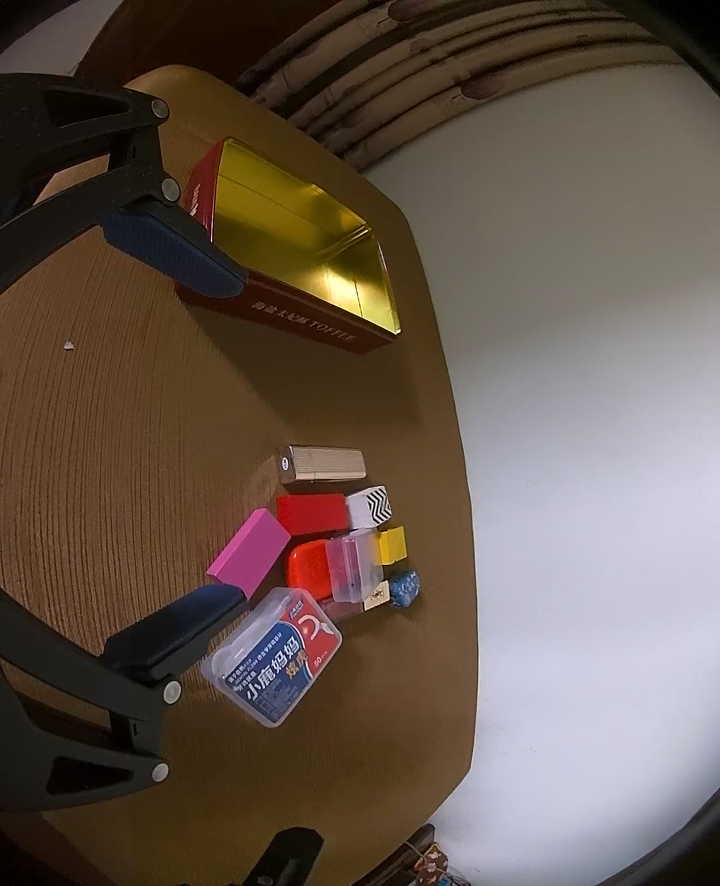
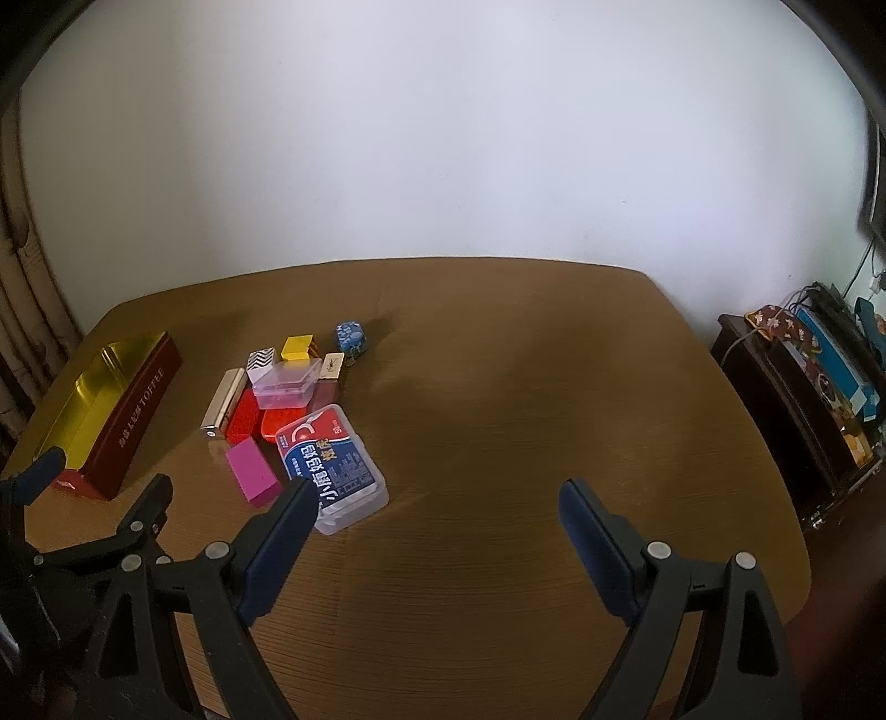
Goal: Organize rigid objects
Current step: 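Move the left gripper toward the blue patterned keychain tag, then grasp the blue patterned keychain tag with the left gripper and lift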
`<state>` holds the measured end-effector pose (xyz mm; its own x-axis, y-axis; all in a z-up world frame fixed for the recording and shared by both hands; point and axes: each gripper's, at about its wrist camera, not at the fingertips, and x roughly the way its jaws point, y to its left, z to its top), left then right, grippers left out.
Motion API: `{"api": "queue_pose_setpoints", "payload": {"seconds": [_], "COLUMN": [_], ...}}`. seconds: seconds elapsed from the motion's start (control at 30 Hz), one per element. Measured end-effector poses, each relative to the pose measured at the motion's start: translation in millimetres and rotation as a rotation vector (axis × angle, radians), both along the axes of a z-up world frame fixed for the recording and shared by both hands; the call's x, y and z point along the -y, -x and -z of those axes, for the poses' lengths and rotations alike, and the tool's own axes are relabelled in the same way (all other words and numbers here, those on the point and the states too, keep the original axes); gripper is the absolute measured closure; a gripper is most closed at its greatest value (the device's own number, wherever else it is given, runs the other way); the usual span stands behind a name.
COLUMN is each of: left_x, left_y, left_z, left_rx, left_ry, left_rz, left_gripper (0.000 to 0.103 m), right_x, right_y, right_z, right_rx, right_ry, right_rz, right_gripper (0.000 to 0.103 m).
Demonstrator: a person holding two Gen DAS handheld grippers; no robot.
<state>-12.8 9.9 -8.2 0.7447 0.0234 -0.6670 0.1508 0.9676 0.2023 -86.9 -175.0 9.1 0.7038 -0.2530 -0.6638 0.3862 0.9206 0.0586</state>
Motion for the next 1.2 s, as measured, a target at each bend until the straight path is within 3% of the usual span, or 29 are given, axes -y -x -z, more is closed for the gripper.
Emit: {"api": "queue_pose_setpoints", "payload": {"seconds": [0.23, 0.3, 0.5, 0.63, 0.77, 0.87, 1.0, 1.2], "left_x": [2.5, 0.6, 7.4, 18.1, 37.6, 62.3, 91.2, 111.5], "left_y": [-12.3, -20.0, -62.3, -95.4, -121.9, -149.0, -182.2, -219.1], "left_z": [6.2, 4.5, -20.7, -39.7, -52.8, -48.2, -25.7, 1.1], "left_rx": [-0.035, -0.047, -0.041, -0.066, -0.064, -0.108, -0.239, -0.328], "left_ry": [0.011, 0.049, 0.098, 0.15, 0.128, 0.159, 0.177, 0.211], "left_rz": [0.014, 0.038, 0.104, 0.149, 0.195, 0.195, 0.198, 0.104], "left_gripper": [0.001, 0.001, 0.001, 0.014, 0.014, 0.013, 0.011, 0.011], "right_x": [3.0, 5.8, 14.8, 17.6, 19.1, 22.1, 29.3, 47.2], "right_y": [0.3, 0.3, -1.4, -1.4, -0.6, 0.9, -0.7, 2.4], "right_z": [6.4, 6.9, 8.0, 8.3, 9.0, 7.7, 8.7, 10.4], "right_rx": [-0.021, -0.02, -0.022, -0.005, 0.006, 0.009, -0.022, -0.022], "right_ry": [0.041, 0.04, 0.029, 0.027, 0.026, 0.012, -0.013, -0.064], "right_rz": [0.016, 0.017, 0.031, 0.03, 0.02, 0.023, 0.039, 0.07], "right_gripper": [0.012, 0.012, 0.012, 0.012, 0.012, 0.012, 0.012, 0.012]}}
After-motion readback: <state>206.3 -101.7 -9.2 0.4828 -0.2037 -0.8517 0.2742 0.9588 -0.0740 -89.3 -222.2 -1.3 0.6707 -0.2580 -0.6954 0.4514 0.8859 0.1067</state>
